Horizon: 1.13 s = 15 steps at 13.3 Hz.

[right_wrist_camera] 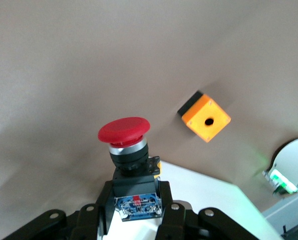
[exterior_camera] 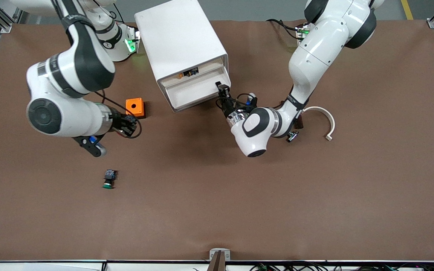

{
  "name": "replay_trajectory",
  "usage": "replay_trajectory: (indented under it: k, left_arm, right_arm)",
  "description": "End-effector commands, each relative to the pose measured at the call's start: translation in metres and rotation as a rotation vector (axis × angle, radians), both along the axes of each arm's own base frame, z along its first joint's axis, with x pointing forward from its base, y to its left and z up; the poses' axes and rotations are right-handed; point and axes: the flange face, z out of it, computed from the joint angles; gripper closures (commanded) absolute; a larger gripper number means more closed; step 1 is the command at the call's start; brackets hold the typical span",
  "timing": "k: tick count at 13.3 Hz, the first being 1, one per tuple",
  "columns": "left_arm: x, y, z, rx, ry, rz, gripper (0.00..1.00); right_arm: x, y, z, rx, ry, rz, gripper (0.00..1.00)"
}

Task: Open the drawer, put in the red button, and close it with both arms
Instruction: 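Carry the red button into the open drawer with the right gripper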

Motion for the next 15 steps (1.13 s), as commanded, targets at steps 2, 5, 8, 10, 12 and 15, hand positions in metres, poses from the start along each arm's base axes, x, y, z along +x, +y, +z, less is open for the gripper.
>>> replay_trajectory:
  k: [2,5,8,10,12,15]
  left_arm:
    - [0.028,0.021,0.0,-0.034,0.004,0.083,0.89]
    - [0.048,0.042,-0.001,-0.033,-0.005,0.14,0.87]
    - [0.058,0.054,-0.001,-0.036,-0.01,0.167,0.84]
    - [0.061,0.058,-0.001,-0.037,-0.01,0.174,0.76]
    - [0.062,0.058,0.0,-0.043,-0.015,0.175,0.38]
    - [0.063,0.057,0.005,-0.184,-0.105,0.148,0.0]
  right_arm:
    - [-0.017,0.032,0.006,-0.017,0.004,-0.103,0.88]
    - [-0.026,0.065,0.003,-0.001,-0.005,-0.19,0.87]
    - [-0.047,0.111,-0.009,-0.018,-0.041,-0.26,0.86]
    - [-0.065,0.142,-0.022,-0.027,-0.06,-0.289,0.86]
    - [-0.085,0.17,-0.041,-0.033,-0.08,-0.32,0.86]
    - [-0.105,0.2,-0.049,-0.039,-0.095,-0.363,0.86]
